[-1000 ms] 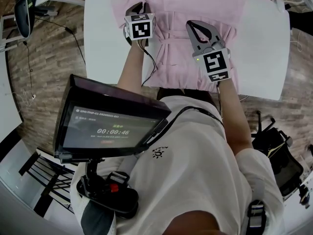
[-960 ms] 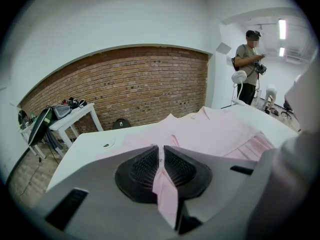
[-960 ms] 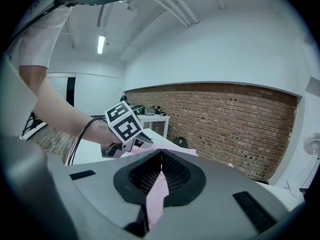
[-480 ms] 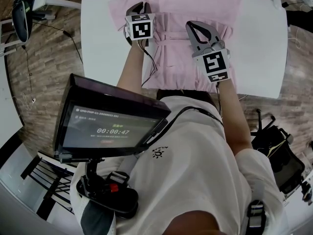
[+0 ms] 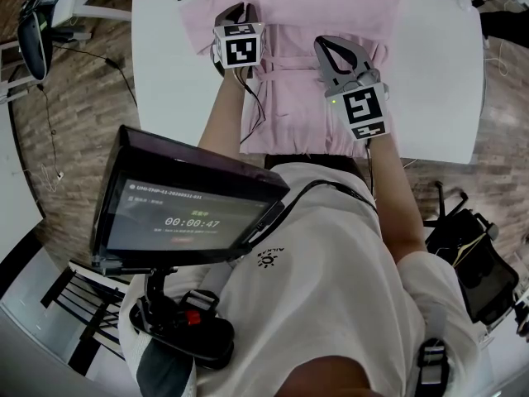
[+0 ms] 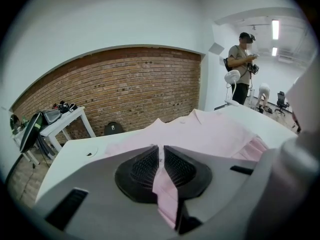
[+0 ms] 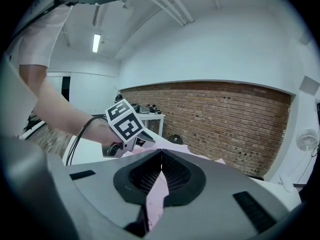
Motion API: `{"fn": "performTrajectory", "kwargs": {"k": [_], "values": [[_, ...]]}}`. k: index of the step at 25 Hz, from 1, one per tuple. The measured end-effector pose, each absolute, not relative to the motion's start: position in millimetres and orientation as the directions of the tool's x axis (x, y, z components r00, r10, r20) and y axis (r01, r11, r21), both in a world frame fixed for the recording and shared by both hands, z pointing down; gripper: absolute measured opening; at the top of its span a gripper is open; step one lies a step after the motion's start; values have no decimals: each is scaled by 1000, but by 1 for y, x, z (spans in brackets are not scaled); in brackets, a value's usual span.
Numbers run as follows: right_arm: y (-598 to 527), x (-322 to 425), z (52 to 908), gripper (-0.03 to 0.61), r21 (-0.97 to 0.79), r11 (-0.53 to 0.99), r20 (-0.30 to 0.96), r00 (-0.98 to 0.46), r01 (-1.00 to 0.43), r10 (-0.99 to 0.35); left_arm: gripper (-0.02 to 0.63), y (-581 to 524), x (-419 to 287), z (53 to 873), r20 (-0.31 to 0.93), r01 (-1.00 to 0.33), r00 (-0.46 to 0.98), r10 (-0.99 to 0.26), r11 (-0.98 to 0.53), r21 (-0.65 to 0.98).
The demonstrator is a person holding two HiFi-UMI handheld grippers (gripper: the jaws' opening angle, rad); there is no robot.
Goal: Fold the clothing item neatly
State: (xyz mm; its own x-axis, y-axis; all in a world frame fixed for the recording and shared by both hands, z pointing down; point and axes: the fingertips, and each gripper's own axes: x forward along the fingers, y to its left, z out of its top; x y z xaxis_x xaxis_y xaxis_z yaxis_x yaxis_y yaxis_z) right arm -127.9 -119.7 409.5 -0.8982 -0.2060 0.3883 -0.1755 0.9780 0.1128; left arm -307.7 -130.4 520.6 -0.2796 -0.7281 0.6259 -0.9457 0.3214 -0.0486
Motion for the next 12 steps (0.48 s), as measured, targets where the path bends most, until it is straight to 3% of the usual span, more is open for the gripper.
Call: {"fn": "performTrajectory", "kwargs": {"k": [4, 12], "values": [[-142, -88, 418, 5, 106, 976, 382, -898, -192, -219, 35, -157, -267, 526, 623, -952, -271, -733, 298, -64], [-150, -78, 412, 5, 104, 970, 387, -890, -219, -242, 35, -173, -252, 519, 626, -963, -243, -741, 260, -66]]}}
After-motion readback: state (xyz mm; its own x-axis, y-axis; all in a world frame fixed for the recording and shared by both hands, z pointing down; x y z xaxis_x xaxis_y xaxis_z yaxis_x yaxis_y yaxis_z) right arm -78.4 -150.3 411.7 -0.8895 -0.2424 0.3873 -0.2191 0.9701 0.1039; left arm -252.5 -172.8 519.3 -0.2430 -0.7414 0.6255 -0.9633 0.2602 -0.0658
